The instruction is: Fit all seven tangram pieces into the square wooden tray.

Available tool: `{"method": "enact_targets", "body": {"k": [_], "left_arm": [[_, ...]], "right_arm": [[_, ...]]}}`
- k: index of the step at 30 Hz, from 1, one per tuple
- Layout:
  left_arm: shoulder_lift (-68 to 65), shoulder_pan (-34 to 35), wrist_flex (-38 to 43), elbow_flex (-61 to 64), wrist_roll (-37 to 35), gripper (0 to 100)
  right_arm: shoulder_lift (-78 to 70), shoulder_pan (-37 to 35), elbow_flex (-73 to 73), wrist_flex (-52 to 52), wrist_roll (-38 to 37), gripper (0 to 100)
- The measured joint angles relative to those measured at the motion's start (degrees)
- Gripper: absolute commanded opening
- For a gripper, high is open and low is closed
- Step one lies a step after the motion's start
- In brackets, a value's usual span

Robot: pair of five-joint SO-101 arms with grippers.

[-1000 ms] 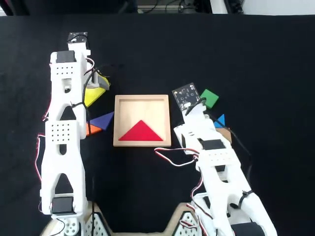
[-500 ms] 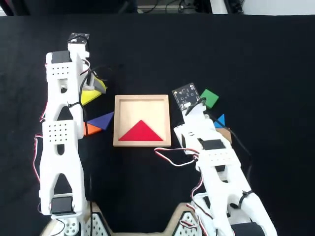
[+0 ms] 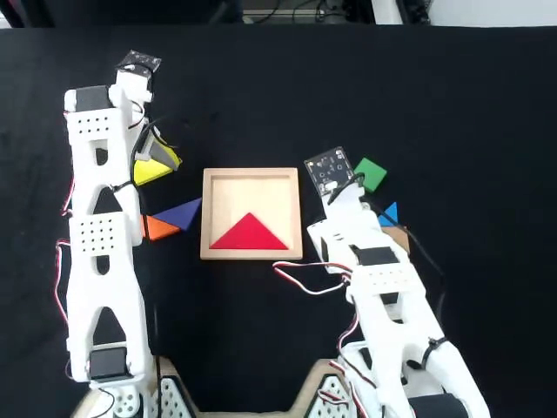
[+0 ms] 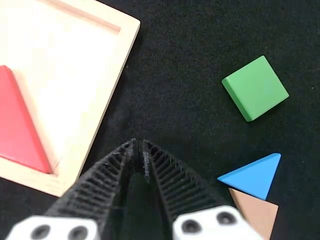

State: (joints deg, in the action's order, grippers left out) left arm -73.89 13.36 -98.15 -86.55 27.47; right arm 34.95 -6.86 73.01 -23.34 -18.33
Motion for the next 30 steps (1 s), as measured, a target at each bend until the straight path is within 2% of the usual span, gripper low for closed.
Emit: {"method": "enact_targets", "body": {"k": [30], "left_arm": [[-4.57,-0.26,2.02,-0.26,1.05,39]], "right_arm": [[0.00,0.00,0.00,0.00,0.00,1.2]]}}
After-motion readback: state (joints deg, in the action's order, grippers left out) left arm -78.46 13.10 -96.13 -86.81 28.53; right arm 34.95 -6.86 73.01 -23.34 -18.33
